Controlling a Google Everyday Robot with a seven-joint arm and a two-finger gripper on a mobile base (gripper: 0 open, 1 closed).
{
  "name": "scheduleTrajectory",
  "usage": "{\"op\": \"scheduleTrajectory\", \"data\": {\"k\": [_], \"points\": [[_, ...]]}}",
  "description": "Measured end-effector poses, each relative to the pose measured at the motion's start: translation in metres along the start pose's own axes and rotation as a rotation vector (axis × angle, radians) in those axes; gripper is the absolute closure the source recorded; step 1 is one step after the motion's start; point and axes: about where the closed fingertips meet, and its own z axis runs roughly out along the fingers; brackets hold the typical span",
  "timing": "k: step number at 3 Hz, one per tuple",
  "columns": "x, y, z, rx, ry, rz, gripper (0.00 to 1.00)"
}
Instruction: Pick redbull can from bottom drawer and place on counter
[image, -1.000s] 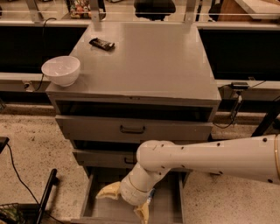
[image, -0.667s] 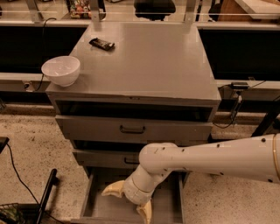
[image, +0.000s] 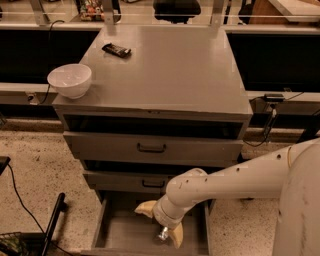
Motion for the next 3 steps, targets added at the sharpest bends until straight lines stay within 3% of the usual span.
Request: {"op": "scheduleTrajectory", "data": {"k": [1, 2, 3], "points": [[0.000, 0.000, 0.000, 0.000, 0.000, 0.000, 0.00], [0.003, -0.004, 0.021, -0.066, -0.010, -0.025, 0.00], [0.028, -0.009, 0.068, -0.149, 0.011, -0.082, 0.00]]}}
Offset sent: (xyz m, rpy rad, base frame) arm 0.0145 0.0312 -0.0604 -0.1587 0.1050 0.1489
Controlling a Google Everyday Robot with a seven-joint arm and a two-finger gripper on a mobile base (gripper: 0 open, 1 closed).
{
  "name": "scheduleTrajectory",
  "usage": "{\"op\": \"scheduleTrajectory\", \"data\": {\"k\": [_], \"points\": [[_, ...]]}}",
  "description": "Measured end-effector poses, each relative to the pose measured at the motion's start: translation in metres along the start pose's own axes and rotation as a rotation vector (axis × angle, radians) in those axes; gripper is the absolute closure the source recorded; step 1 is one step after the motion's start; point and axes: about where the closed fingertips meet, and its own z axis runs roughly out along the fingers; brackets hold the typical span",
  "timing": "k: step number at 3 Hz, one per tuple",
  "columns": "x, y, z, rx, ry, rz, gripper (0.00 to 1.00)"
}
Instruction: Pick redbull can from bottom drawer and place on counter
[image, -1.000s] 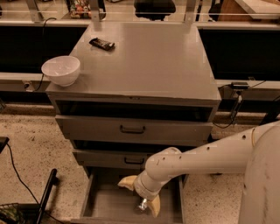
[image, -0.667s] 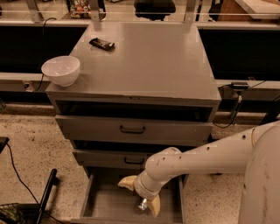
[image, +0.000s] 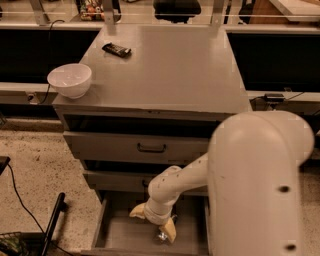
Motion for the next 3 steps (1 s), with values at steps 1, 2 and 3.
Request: {"op": "scheduleTrajectory", "data": {"k": [1, 2, 3], "points": [[0.023, 0.003, 0.038, -0.004, 0.001, -0.038, 0.00], [0.045, 0.032, 0.061, 0.039, 0.025, -0.048, 0.00], [0.057, 0.049, 0.068, 0.117, 0.076, -0.079, 0.00]]}}
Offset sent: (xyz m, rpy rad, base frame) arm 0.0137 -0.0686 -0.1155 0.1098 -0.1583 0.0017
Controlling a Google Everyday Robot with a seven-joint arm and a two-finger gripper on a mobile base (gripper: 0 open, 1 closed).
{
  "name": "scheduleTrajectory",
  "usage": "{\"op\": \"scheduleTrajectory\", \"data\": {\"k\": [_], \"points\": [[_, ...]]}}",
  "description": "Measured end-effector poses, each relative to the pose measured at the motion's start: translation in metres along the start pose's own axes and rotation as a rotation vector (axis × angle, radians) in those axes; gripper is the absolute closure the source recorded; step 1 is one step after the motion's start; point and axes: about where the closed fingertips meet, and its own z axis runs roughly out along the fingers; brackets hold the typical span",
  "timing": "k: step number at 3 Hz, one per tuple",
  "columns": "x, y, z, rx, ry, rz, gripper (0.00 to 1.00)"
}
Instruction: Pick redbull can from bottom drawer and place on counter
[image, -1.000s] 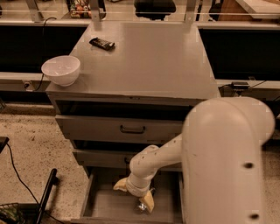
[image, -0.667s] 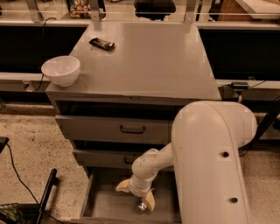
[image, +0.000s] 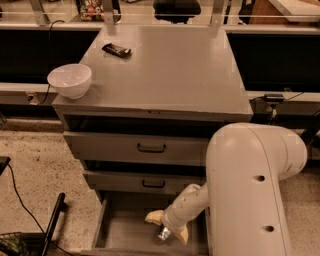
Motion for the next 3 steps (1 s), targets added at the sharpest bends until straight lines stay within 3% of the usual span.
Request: {"op": "scheduleTrajectory", "data": {"k": [1, 2, 3], "points": [[0.001, -0.009, 0.001, 0.038, 0.011, -0.014, 0.00], [0.013, -0.010, 0.003, 0.014, 0.033, -0.010, 0.00], [0.046, -0.009, 0.012, 0.013, 0.089, -0.012, 0.00]]}}
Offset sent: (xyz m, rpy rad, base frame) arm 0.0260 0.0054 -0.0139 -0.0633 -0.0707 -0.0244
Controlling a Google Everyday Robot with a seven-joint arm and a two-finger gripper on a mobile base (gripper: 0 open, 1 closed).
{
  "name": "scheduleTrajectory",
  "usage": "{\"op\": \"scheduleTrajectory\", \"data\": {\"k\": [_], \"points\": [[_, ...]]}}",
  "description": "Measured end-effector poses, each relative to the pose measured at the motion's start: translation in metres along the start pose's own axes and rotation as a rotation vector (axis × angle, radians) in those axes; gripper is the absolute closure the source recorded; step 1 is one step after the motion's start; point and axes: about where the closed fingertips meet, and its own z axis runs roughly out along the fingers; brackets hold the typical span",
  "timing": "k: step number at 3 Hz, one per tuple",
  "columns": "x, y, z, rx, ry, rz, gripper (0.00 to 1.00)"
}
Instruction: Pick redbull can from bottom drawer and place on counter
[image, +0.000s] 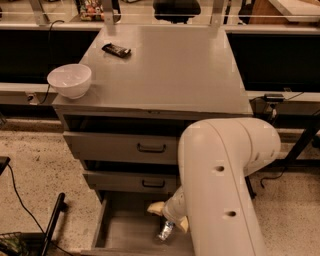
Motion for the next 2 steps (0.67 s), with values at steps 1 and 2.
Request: {"op": "scheduleTrajectory", "data": {"k": [1, 2], "points": [[0.023, 0.007, 0.013, 0.040, 0.036, -0.007, 0.00], [0.025, 0.017, 0.032, 0.131, 0.039, -0.024, 0.00]]}}
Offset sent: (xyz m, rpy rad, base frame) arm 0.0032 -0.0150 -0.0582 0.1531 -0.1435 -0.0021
